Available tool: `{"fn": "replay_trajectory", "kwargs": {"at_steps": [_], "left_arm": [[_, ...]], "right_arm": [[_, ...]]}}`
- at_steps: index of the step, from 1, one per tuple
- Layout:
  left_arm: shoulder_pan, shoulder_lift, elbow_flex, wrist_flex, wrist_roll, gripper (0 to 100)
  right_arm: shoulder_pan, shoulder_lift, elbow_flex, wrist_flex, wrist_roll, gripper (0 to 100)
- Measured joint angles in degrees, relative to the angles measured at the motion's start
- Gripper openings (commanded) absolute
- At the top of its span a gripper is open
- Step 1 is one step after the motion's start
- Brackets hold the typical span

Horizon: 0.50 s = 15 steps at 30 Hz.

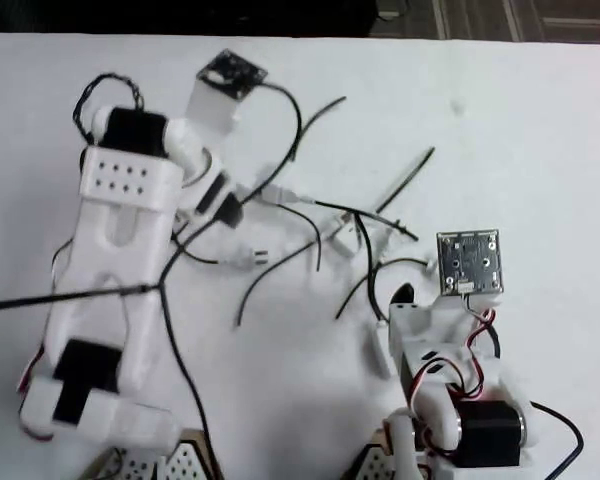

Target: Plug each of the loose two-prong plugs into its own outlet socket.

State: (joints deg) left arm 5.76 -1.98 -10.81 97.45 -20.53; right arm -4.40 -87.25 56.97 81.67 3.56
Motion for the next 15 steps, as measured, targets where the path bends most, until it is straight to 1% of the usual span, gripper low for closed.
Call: {"fn": "replay_trajectory", "kwargs": {"at_steps": [4, 7, 9, 12, 15], "left_arm": [[-0.09, -10.37, 13.45, -5.27, -0.62, 21], [-2.11, -18.81, 23.82, -9.49, -0.53, 21], [-5.45, -24.53, 30.68, -12.13, -0.09, 21], [-12.40, -32.26, 40.35, -16.53, 2.37, 21], [-19.87, -38.77, 50.29, -20.75, 2.90, 21]], "right_arm": [[0.00, 0.00, 0.00, 0.00, 0.00, 20.8], [-0.70, 0.00, 0.00, 0.00, 1.05, 20.8], [-2.81, 0.00, 0.00, 0.53, 2.11, 20.8], [-6.24, 0.00, 0.00, 0.88, 2.64, 20.8], [-11.69, 1.41, 0.00, 0.97, 2.99, 21.1]]}}
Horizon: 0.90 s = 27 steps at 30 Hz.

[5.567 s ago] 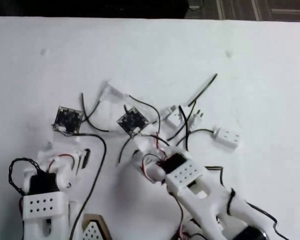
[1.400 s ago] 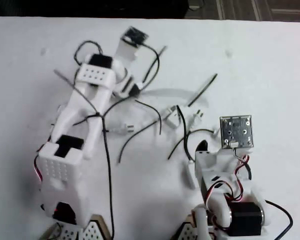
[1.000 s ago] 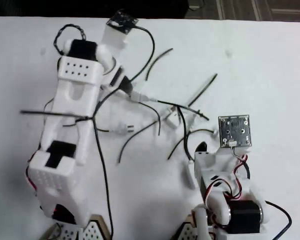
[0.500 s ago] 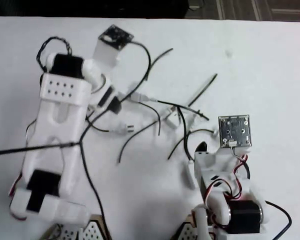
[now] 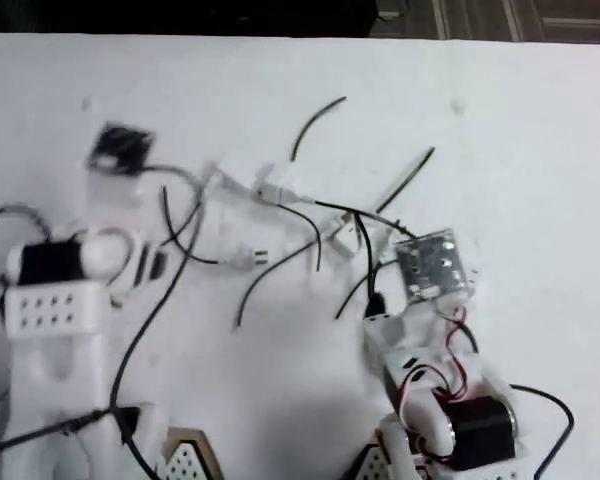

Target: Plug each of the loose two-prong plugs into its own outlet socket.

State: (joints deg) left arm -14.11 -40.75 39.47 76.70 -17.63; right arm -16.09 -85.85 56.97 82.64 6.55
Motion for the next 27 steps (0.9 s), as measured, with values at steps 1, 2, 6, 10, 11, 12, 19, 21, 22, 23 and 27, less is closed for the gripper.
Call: {"fn": "replay_trajectory", "kwargs": {"at_steps": [1, 2, 6, 10, 11, 12, 19, 21, 22, 23, 27], "left_arm": [[-2.20, -2.02, 3.43, -1.49, -0.09, 21], [-4.22, -3.78, 6.86, -2.90, -0.18, 21], [-9.93, -9.85, 19.69, -7.91, -1.32, 21], [-13.45, -15.03, 29.80, -12.13, -1.58, 21], [-13.71, -16.09, 31.91, -12.92, -1.93, 21], [-13.80, -17.14, 33.49, -13.36, -2.73, 21], [-13.89, -21.54, 36.75, -13.45, -5.36, 21], [-14.15, -21.71, 36.75, -13.45, -5.36, 21], [-14.15, -21.71, 36.75, -13.45, -5.54, 21], [-14.15, -21.71, 36.75, -13.45, -5.80, 21], [-15.12, -21.71, 37.27, -13.45, -5.80, 21]], "right_arm": [[-1.67, 1.41, 0.00, 0.00, 0.70, 21.1], [-3.60, 3.25, 0.00, 0.00, 1.93, 21.1], [-9.93, 13.98, -0.62, -4.22, 8.00, 21.1], [-13.89, 27.16, -5.54, -7.56, 15.65, 20.9], [-14.77, 30.86, -7.38, -7.82, 17.93, 20.9], [-15.56, 34.46, -9.32, -8.00, 20.04, 20.9], [-19.34, 62.33, -25.41, -8.18, 31.30, 21.1], [-19.87, 70.24, -31.30, -8.18, 33.14, 21.1], [-19.87, 73.76, -34.37, -8.18, 34.02, 21.1], [-19.78, 77.19, -37.27, -8.18, 34.90, 21.1], [-19.87, 89.49, -48.53, -8.18, 38.33, 21.1]]}}
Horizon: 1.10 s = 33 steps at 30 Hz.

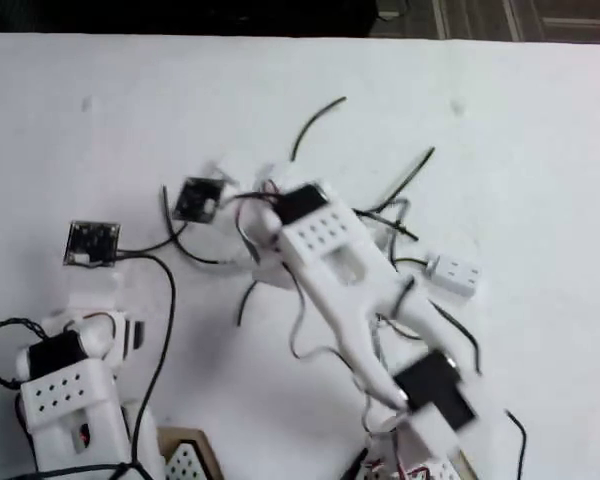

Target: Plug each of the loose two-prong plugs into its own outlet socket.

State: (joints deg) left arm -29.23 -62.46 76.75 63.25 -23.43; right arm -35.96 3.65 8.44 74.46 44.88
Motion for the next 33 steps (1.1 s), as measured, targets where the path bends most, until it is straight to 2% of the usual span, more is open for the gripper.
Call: {"fn": "replay_trajectory", "kwargs": {"at_steps": [5, 19, 21, 25, 33], "left_arm": [[-3.78, -0.09, 0.00, 0.00, 0.00, 21], [-4.04, -0.09, 0.00, 0.00, 0.00, 21], [-4.04, -0.09, 0.00, 0.00, 0.00, 21], [-4.04, -0.09, 0.00, 0.00, 0.00, 21], [-4.04, -0.09, 0.00, 0.00, 0.00, 21]], "right_arm": [[-2.29, 10.20, -9.85, -0.09, 2.73, 21.0], [-4.13, 32.00, -27.52, -0.44, 4.13, 20.7], [-4.13, 33.49, -27.96, -0.44, 4.13, 16.4], [-3.60, 34.02, -28.13, -0.53, 4.13, 1.6], [-3.69, 33.49, -28.31, 5.10, 4.13, 1.7]]}}
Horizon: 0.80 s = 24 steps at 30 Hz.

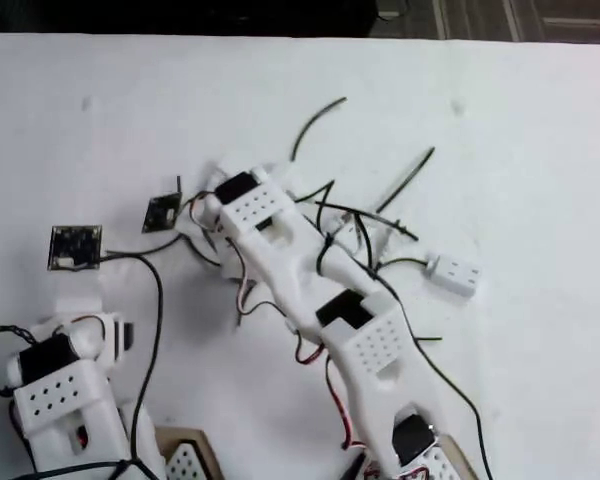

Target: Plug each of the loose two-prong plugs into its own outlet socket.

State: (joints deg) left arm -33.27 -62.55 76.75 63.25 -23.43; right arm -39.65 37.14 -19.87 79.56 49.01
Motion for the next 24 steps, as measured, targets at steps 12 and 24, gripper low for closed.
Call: {"fn": "replay_trajectory", "kwargs": {"at_steps": [12, 24], "left_arm": [[0.00, 0.00, 0.00, 0.00, 0.00, 21], [0.09, 0.00, 0.53, -1.58, 0.00, 21]], "right_arm": [[2.90, -19.25, 0.09, 17.05, -8.00, 1.7], [7.38, -51.08, 32.44, 10.81, -13.10, 1.7]]}}
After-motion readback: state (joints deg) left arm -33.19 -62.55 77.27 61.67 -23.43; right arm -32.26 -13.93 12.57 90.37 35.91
